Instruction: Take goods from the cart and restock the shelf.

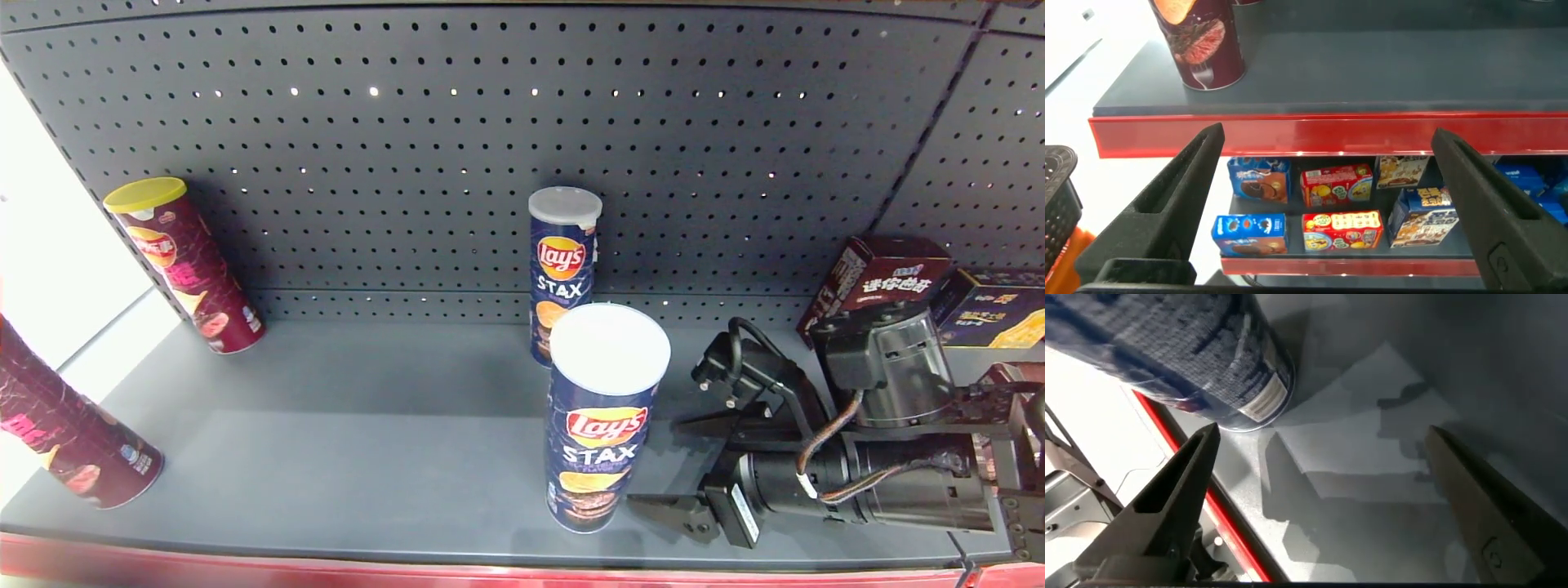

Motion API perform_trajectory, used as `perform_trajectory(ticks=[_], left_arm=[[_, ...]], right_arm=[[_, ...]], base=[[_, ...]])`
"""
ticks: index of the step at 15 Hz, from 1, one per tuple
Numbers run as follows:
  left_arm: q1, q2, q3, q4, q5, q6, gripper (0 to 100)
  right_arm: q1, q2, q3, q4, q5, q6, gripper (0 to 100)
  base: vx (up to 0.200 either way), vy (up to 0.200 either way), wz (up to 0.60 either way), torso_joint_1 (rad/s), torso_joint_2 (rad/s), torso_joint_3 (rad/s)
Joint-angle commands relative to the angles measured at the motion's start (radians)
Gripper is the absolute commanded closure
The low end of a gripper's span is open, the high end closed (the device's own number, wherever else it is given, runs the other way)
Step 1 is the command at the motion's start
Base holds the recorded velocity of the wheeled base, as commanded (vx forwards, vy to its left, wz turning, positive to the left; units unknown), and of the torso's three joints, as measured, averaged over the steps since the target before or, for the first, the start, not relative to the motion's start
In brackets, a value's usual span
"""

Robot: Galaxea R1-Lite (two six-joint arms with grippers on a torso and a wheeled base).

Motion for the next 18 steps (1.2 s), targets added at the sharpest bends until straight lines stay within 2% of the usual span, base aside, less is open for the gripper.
perform_trajectory(ticks=[1, 18], left_arm=[[0.000, 0.001, 0.000, 0.000, 0.000, 0.000, 0], [0.000, 0.001, 0.000, 0.000, 0.000, -0.002, 0]], right_arm=[[-0.004, -0.004, -0.003, 0.000, 0.001, -0.001, 0], [-0.028, 0.055, -0.058, -0.002, 0.002, -0.005, 0]], base=[[0.000, 0.000, 0.00, 0.000, 0.00, 0.000], [0.000, 0.000, 0.00, 0.000, 0.00, 0.000]])
